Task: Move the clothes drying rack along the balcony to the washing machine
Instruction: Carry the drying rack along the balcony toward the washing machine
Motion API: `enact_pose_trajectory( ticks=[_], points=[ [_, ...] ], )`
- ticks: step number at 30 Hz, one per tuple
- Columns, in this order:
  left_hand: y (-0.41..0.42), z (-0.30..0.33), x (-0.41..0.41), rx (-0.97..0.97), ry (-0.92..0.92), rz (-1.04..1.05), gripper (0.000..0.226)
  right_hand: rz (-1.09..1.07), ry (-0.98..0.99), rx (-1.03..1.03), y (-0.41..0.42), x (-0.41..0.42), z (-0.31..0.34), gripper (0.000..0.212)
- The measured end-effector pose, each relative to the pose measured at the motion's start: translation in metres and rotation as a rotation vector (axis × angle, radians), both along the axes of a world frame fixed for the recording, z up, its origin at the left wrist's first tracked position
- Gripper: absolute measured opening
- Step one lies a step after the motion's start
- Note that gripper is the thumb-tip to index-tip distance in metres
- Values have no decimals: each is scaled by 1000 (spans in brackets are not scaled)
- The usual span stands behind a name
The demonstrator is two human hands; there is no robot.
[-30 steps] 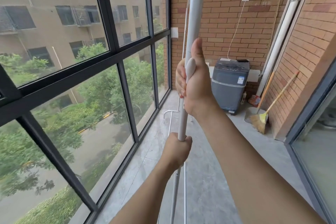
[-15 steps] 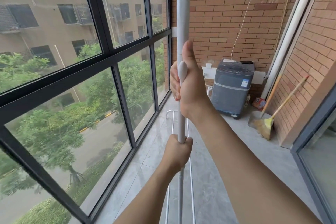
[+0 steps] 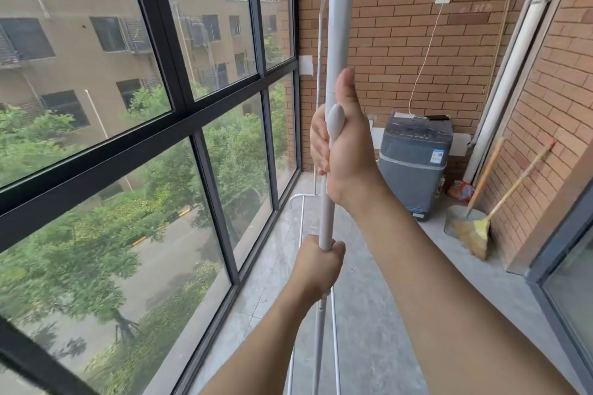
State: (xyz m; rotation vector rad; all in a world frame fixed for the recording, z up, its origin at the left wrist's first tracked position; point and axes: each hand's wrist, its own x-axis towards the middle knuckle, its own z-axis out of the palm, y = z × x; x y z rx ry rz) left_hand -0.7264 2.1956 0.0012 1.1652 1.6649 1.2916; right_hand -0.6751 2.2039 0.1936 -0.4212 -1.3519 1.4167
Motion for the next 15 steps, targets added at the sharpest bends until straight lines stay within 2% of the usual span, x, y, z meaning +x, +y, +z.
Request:
enact_pose_trajectory(
  ticks=[15],
  points=[
    [96,-4,-56,-10,-4,-3,40,-17,-17,4,96,-56,-4,66]
  ],
)
